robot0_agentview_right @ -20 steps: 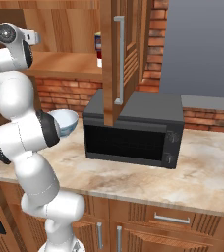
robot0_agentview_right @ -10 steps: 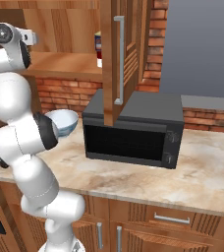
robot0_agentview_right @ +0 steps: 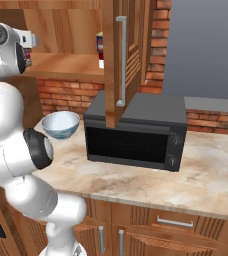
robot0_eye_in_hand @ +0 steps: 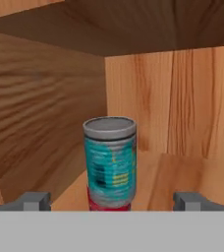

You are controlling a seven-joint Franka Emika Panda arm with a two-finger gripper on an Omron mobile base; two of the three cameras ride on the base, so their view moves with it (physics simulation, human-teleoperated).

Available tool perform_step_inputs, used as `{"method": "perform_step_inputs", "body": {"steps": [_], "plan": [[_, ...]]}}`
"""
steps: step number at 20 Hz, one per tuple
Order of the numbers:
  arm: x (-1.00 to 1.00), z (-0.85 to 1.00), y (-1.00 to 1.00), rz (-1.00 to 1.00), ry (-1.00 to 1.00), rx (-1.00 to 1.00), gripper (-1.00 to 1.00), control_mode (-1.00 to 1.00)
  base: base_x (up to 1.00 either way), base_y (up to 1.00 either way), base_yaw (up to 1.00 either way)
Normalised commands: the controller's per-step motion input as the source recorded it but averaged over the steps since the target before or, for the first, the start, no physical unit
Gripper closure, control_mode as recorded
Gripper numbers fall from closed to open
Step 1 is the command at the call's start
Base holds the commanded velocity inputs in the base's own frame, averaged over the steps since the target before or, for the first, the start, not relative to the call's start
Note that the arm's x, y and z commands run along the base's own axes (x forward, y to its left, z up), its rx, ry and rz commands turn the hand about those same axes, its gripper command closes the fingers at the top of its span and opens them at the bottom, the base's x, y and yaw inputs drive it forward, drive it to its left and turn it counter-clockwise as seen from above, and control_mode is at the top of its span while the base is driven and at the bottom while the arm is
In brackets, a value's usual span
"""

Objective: Stack two cans on top of the other two cans in the cabinet.

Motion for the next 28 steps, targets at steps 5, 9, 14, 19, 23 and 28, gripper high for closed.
{"method": "perform_step_inputs", "body": {"steps": [5,9,14,19,23,28], "plan": [[-0.42,0.00,-0.85,0.00,0.02,0.00,-1.00,-1.00,0.00,0.00,0.00],[-0.71,0.00,-0.71,-0.02,0.02,0.00,-1.00,-1.00,0.00,0.00,0.00],[-1.00,0.00,-0.05,-0.12,0.07,0.00,-1.00,-1.00,0.00,0.00,0.00],[-0.99,0.10,0.00,-0.21,0.10,0.00,-1.00,-1.00,0.00,0.00,0.00],[-0.93,0.14,-0.11,-0.21,0.10,0.00,-1.00,-1.00,0.00,0.00,0.00],[-0.72,0.05,-0.33,-0.16,0.07,0.00,-1.00,-1.00,0.00,0.00,0.00]]}}
